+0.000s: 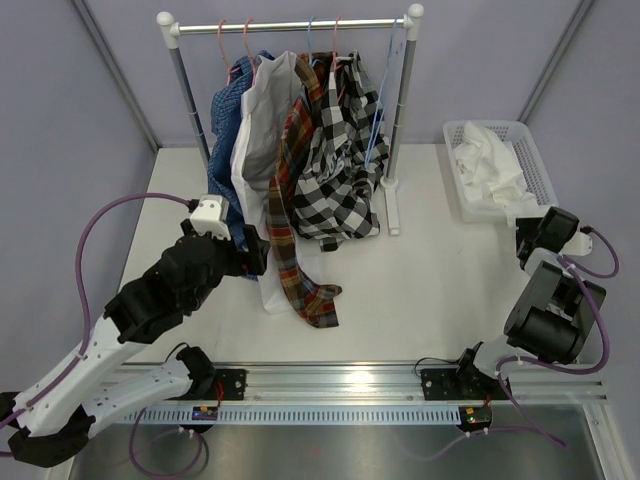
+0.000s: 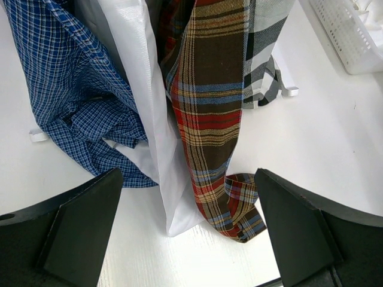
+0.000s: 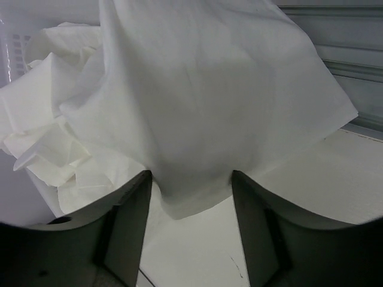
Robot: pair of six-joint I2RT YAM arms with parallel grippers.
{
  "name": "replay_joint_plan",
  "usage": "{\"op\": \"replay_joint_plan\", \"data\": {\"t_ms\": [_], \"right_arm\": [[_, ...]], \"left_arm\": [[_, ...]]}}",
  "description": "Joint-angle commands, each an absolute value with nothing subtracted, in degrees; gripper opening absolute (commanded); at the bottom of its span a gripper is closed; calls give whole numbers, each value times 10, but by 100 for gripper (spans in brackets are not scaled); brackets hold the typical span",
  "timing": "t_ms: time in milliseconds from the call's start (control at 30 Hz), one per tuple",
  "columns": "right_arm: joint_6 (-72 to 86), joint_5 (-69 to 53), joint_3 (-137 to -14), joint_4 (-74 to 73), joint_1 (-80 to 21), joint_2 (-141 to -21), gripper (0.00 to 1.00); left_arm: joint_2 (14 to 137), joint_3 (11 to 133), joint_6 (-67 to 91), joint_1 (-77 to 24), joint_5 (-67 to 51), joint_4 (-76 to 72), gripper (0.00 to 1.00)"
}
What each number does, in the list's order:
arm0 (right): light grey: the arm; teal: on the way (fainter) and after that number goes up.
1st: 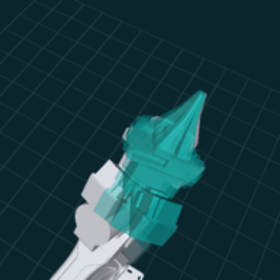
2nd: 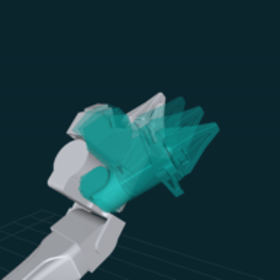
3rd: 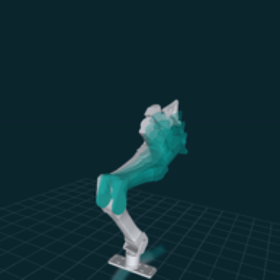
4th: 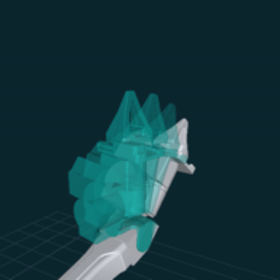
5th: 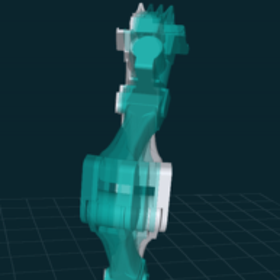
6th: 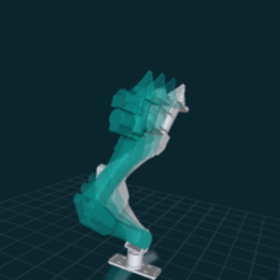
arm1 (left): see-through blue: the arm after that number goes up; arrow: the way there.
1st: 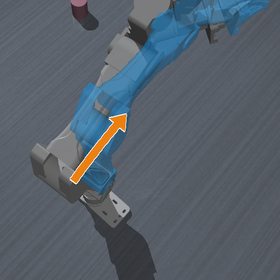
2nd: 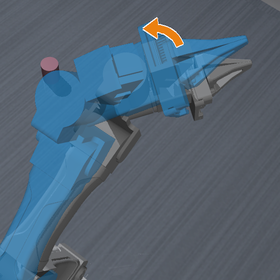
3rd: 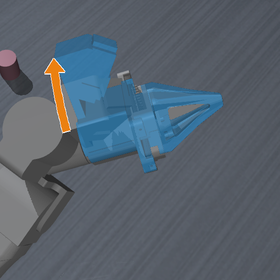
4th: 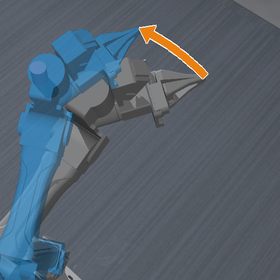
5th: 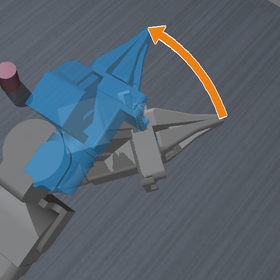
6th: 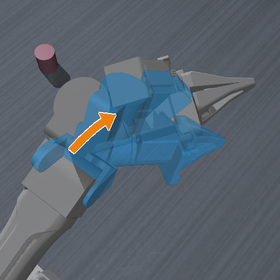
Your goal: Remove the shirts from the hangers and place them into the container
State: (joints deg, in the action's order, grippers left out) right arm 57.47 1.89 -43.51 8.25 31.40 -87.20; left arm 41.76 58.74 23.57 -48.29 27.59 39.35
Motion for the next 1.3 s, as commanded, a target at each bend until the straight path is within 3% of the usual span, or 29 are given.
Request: {"op": "replay_joint_plan", "data": {"t_ms": [0, 233, 367, 433, 600, 733, 1000, 1267], "right_arm": [[578, 30, -457, 111, 316, -875, 58], [565, 39, -479, 100, 317, -885, 29], [551, 47, -495, 68, 317, -876, 5], [541, 54, -515, 34, 317, -857, 0], [470, 85, -616, -90, 296, -808, 0], [411, 76, -750, -142, 266, -839, 0], [324, -29, -1019, -165, 206, -1038, 0], [314, -50, -1157, -177, 182, -1226, 0]], "left_arm": [[421, 590, 235, -481, 291, 373, 99], [425, 591, 229, -481, 299, 373, 99], [423, 592, 227, -481, 301, 373, 99], [425, 593, 226, -481, 302, 373, 99], [432, 602, 220, -481, 301, 372, 99], [442, 610, 214, -481, 302, 373, 99], [457, 616, 221, -481, 308, 374, 99], [465, 619, 236, -481, 311, 374, 99]]}}
